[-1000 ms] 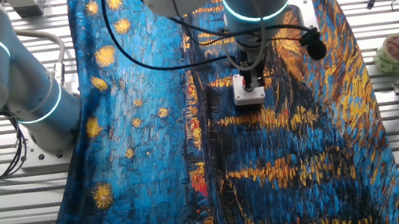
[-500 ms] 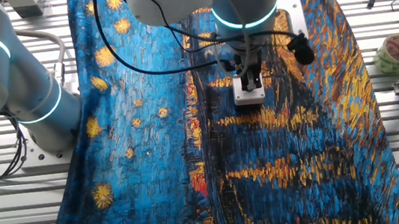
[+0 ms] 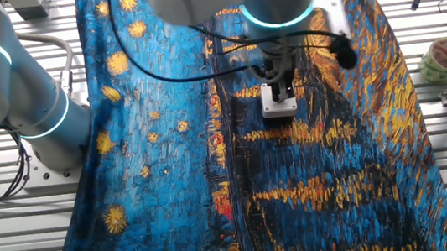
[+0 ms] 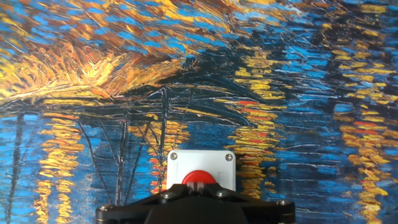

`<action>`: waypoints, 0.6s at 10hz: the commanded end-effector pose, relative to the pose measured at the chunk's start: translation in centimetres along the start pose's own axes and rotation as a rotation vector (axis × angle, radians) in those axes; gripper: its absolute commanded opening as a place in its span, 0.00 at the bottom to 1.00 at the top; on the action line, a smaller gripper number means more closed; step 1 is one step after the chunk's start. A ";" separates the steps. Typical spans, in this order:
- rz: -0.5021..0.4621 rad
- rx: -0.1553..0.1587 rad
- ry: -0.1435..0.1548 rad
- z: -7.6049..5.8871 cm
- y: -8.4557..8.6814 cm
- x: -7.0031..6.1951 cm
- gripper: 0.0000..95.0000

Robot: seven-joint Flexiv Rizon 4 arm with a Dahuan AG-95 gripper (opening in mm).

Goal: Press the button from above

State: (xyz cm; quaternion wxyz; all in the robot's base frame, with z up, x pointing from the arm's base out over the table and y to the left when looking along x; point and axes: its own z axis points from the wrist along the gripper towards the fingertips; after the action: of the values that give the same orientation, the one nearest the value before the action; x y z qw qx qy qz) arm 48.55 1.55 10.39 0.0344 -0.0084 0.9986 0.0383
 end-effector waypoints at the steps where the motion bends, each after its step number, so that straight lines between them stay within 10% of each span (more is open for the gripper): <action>1: 0.000 0.005 -0.006 -0.4 0.0 0.3 0.00; 6: 0.000 0.001 0.004 -0.9 0.0 0.3 0.00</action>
State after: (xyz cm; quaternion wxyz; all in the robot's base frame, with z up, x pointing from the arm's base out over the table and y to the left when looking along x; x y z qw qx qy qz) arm 48.35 1.48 11.21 0.0315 -0.0084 0.9988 0.0378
